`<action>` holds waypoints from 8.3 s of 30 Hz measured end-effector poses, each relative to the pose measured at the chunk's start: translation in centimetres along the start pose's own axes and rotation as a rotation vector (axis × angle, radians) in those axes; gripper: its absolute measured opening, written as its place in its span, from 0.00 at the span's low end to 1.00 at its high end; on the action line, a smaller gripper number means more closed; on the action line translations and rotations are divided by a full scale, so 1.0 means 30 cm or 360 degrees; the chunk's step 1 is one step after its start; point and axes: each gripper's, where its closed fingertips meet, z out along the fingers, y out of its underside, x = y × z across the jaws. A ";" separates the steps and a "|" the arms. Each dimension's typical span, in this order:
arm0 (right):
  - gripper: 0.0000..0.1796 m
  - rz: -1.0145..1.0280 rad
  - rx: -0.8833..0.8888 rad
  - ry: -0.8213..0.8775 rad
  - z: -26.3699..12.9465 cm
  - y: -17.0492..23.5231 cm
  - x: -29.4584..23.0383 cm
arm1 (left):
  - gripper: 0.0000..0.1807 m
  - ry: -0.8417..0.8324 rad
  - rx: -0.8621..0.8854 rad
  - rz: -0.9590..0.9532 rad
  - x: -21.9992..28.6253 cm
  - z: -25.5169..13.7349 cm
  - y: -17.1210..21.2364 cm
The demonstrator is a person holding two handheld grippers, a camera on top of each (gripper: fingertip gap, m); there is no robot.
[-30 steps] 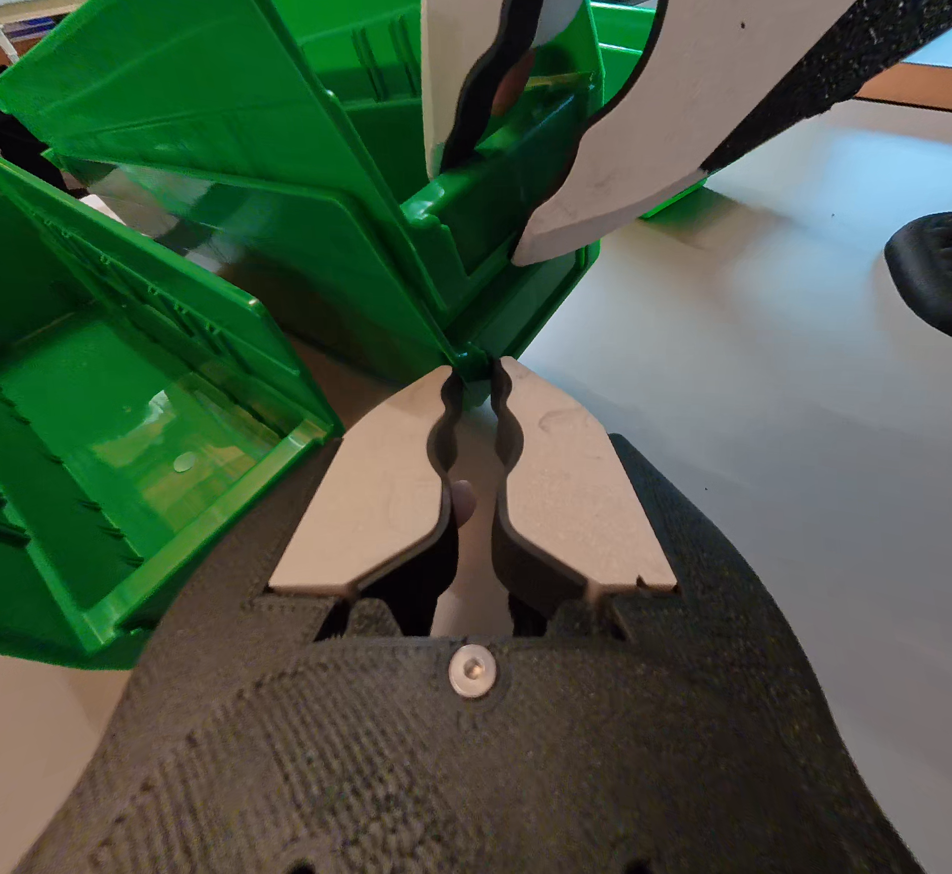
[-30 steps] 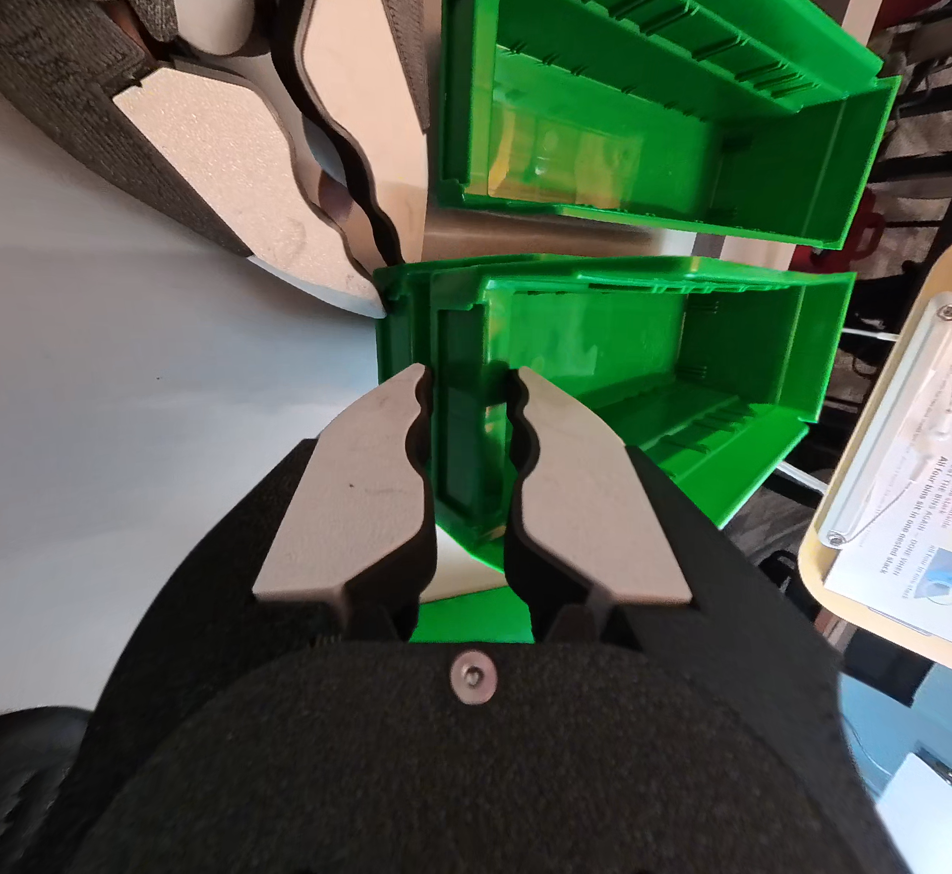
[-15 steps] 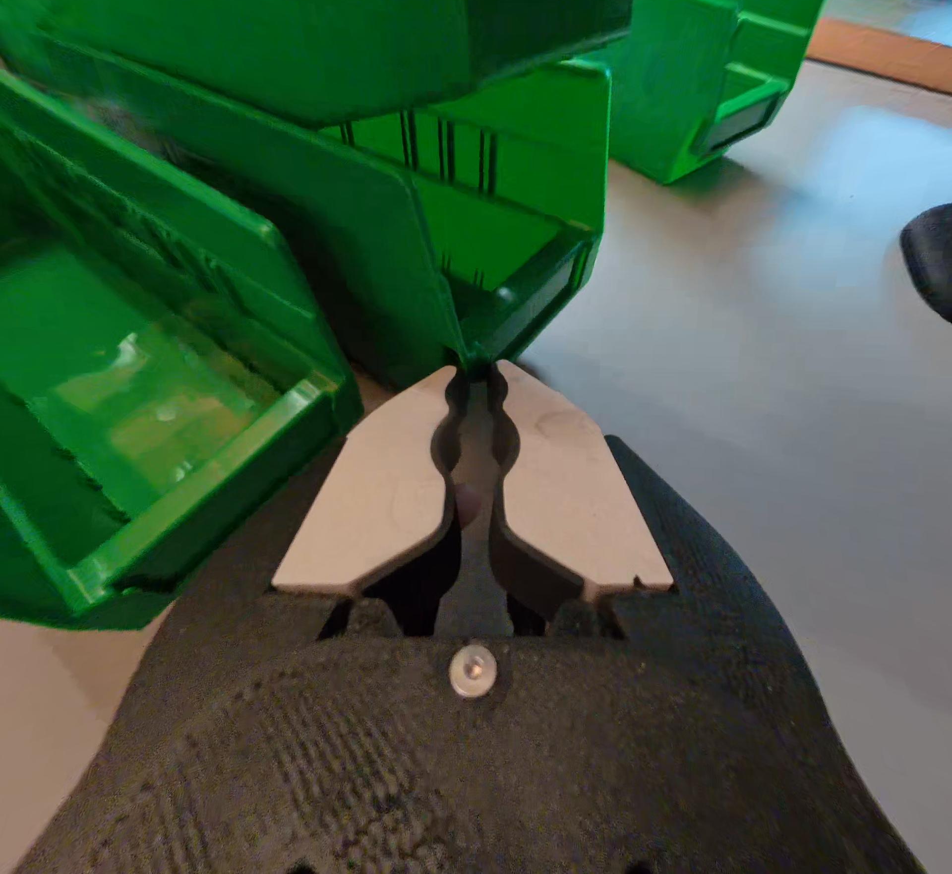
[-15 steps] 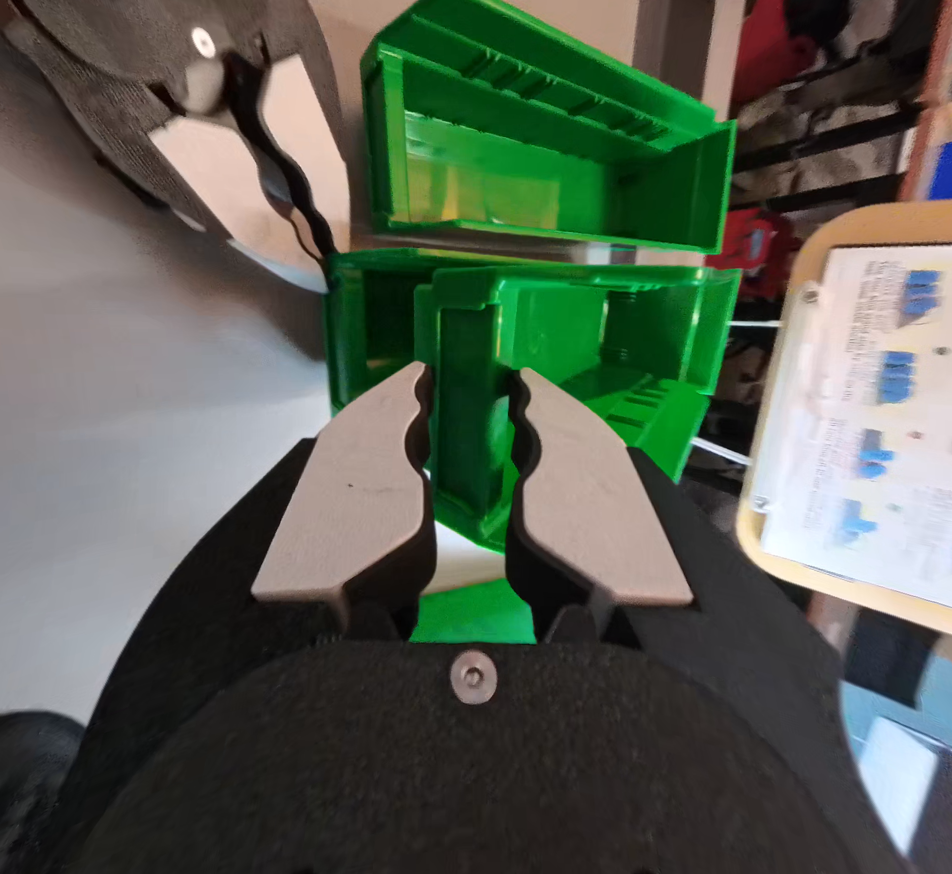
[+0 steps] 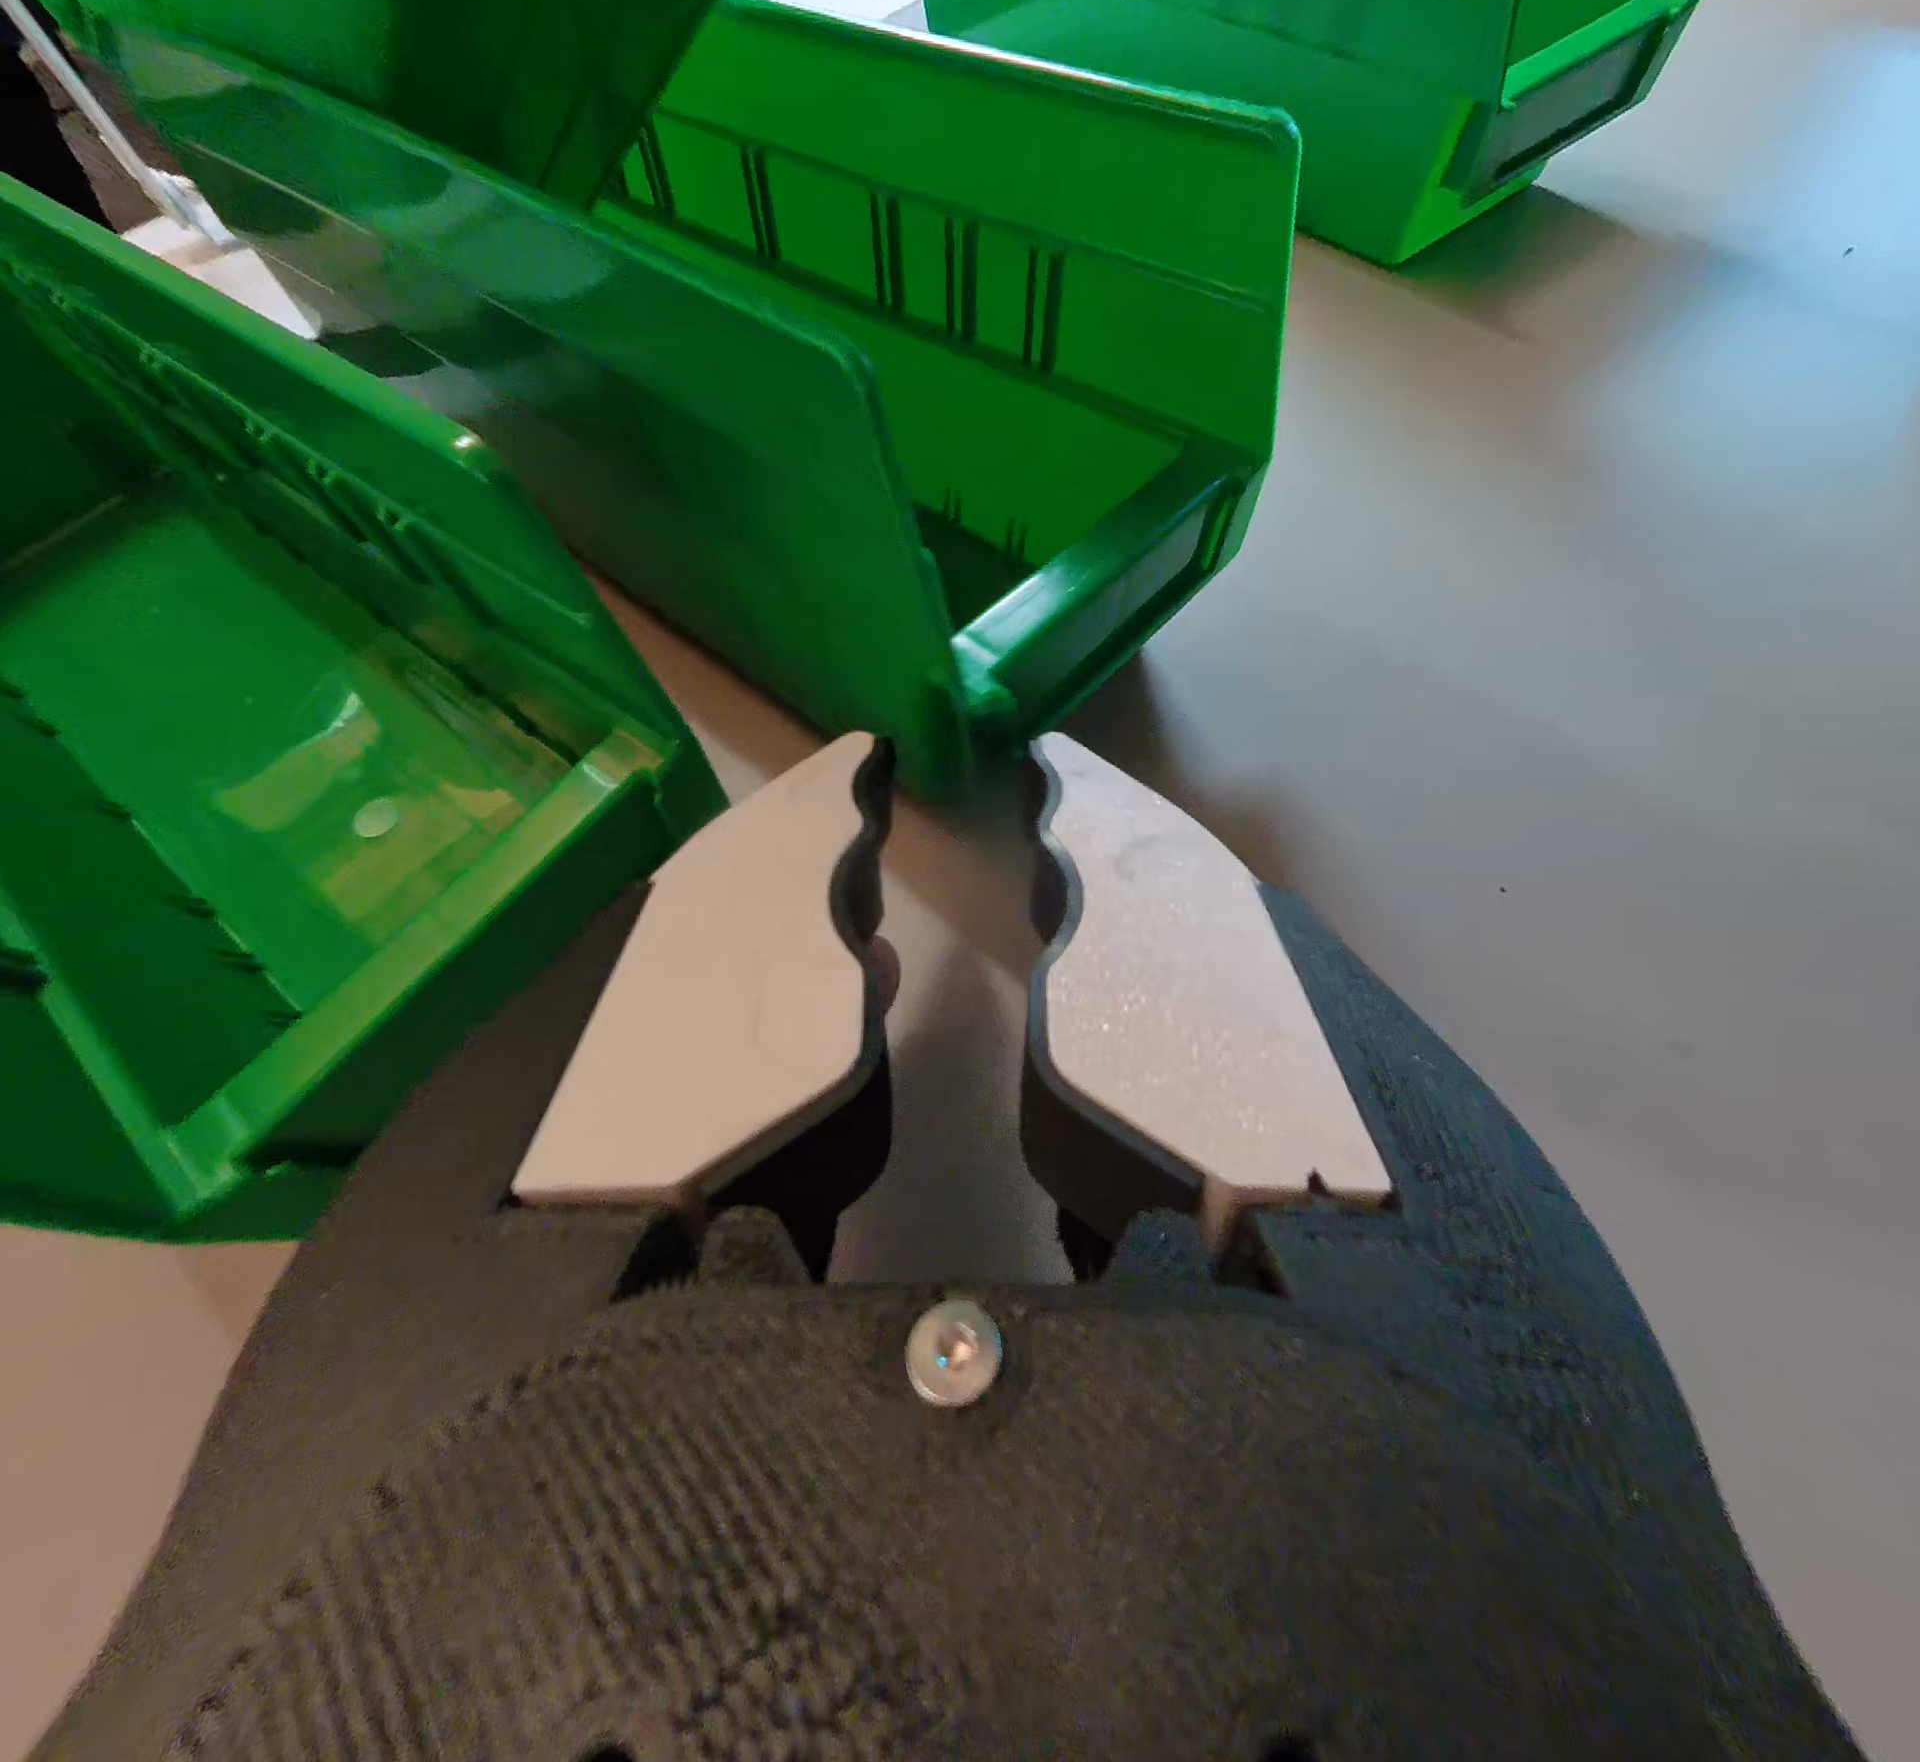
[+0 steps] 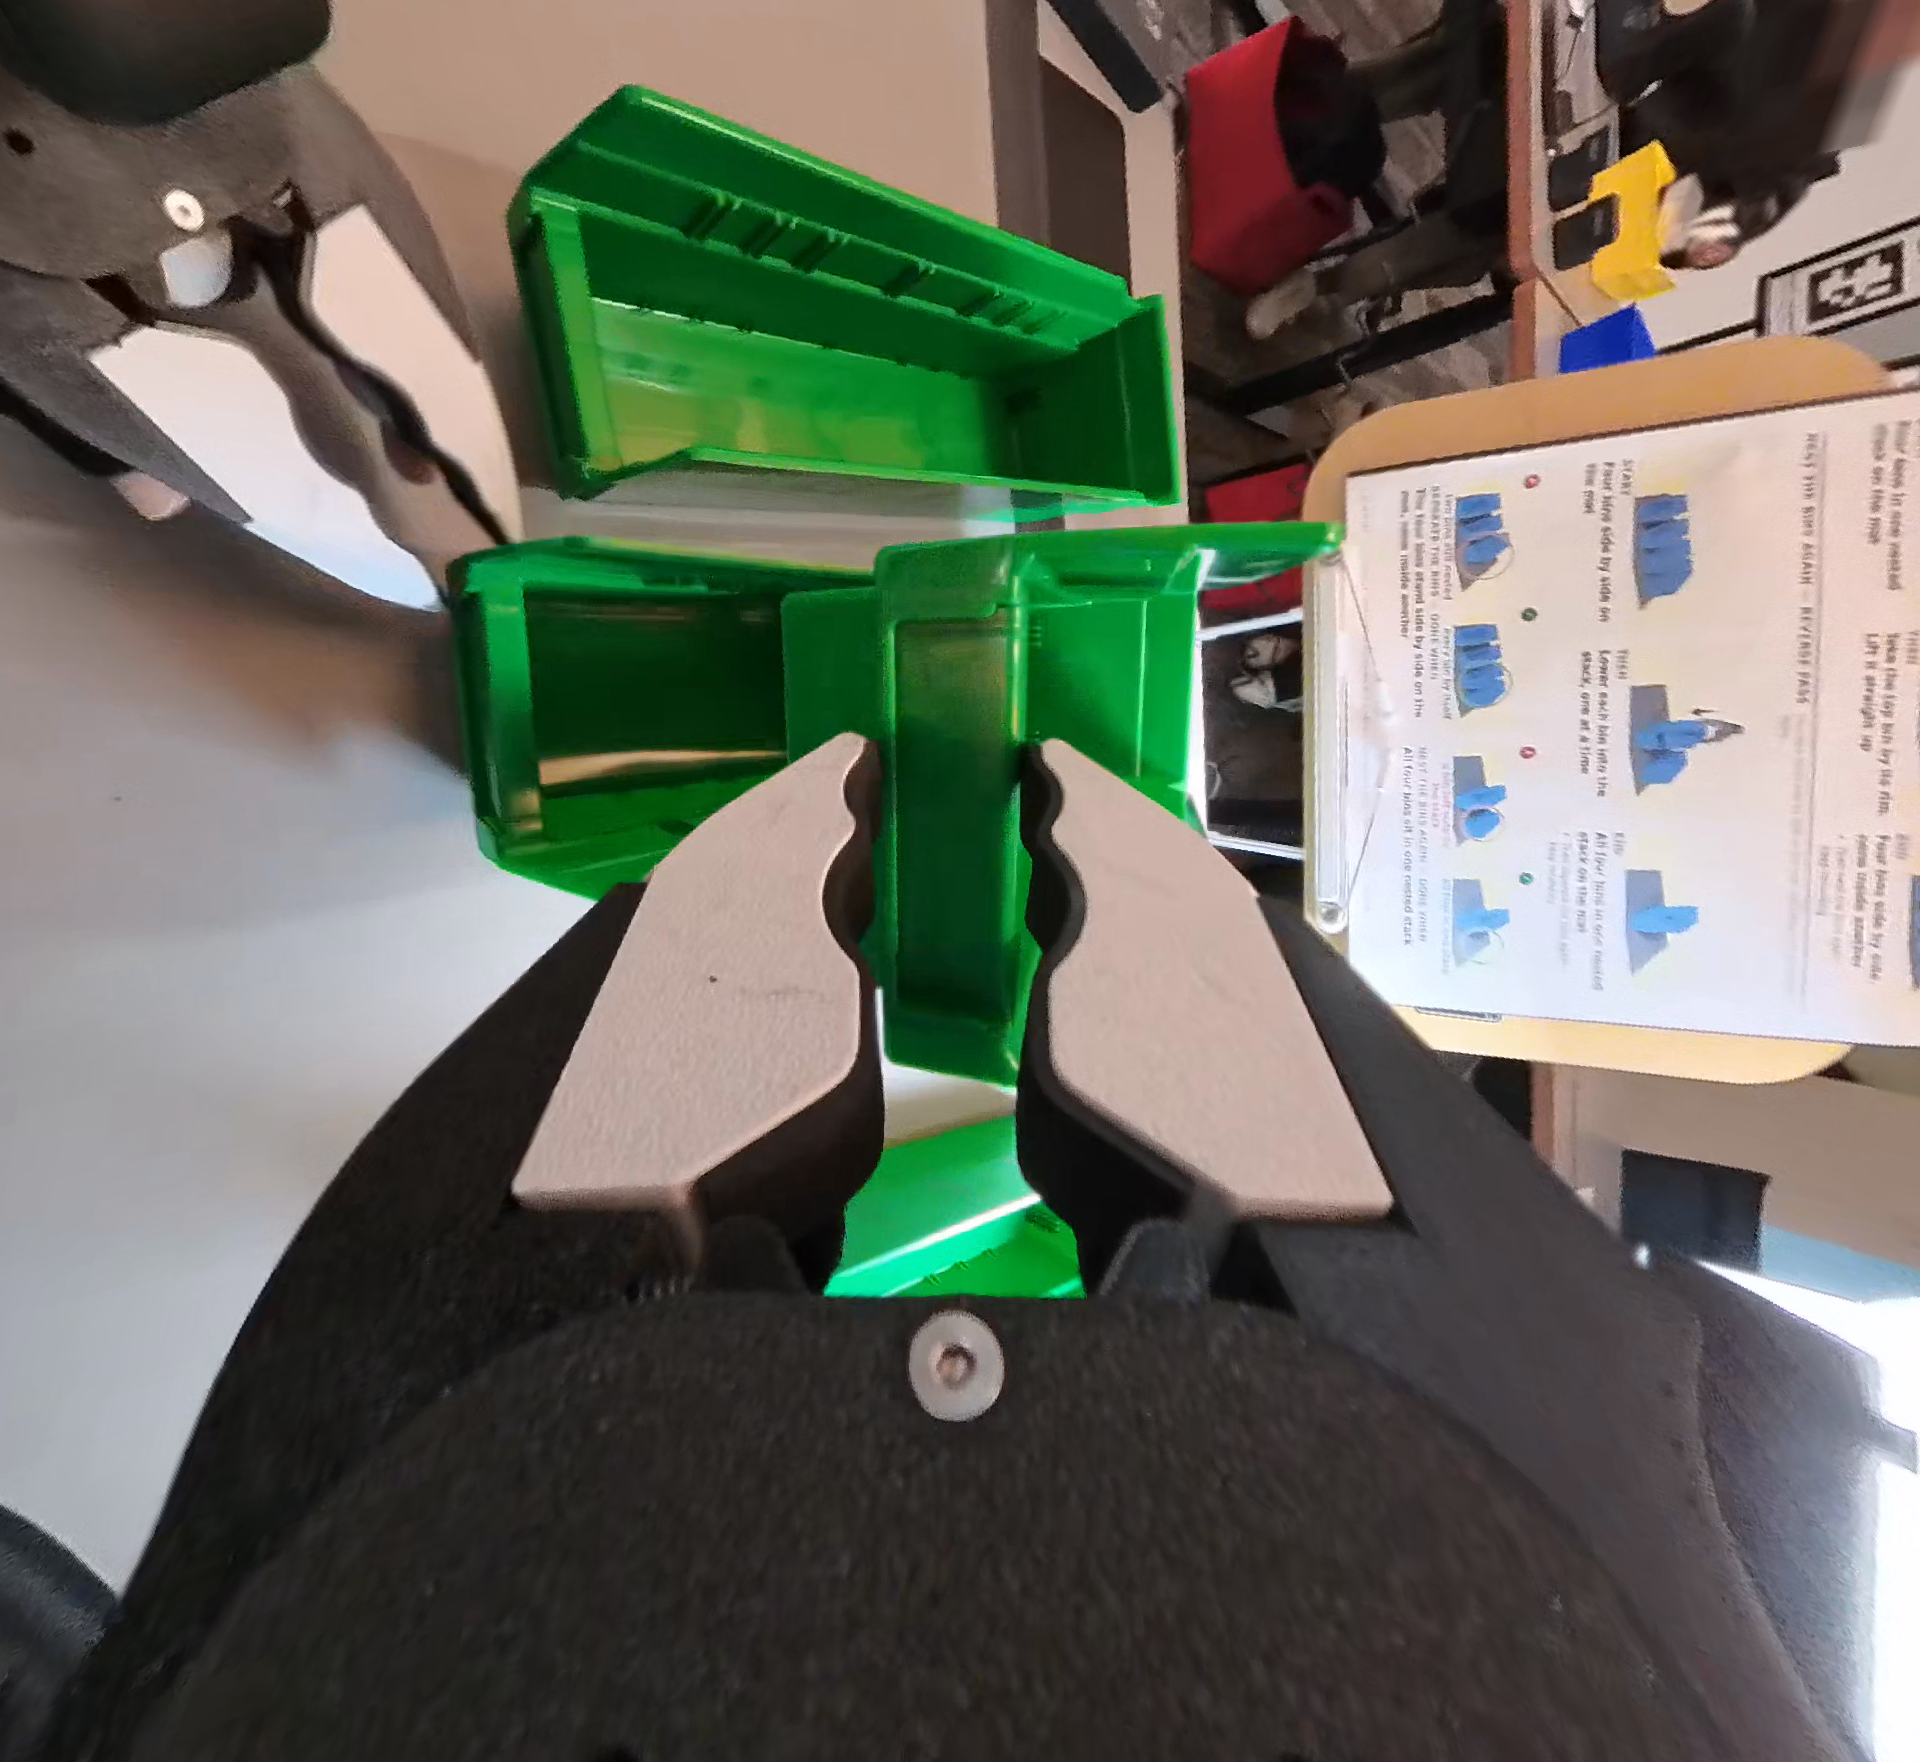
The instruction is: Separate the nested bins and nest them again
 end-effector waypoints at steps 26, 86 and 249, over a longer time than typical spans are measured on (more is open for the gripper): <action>0.37 -0.0185 -0.0105 -0.0180 0.189 -0.002 -0.237 | 0.17 -0.0285 0.0535 0.0284 -0.047 -0.072 -0.304; 0.26 -0.0393 -0.0240 0.0177 0.130 0.443 -0.424 | 0.05 0.0027 0.0075 0.0559 0.120 -0.081 -0.022; 0.36 0.1016 0.0480 0.0588 -0.037 0.594 -0.408 | 0.17 -0.0208 -0.0581 0.1473 0.071 0.116 -0.381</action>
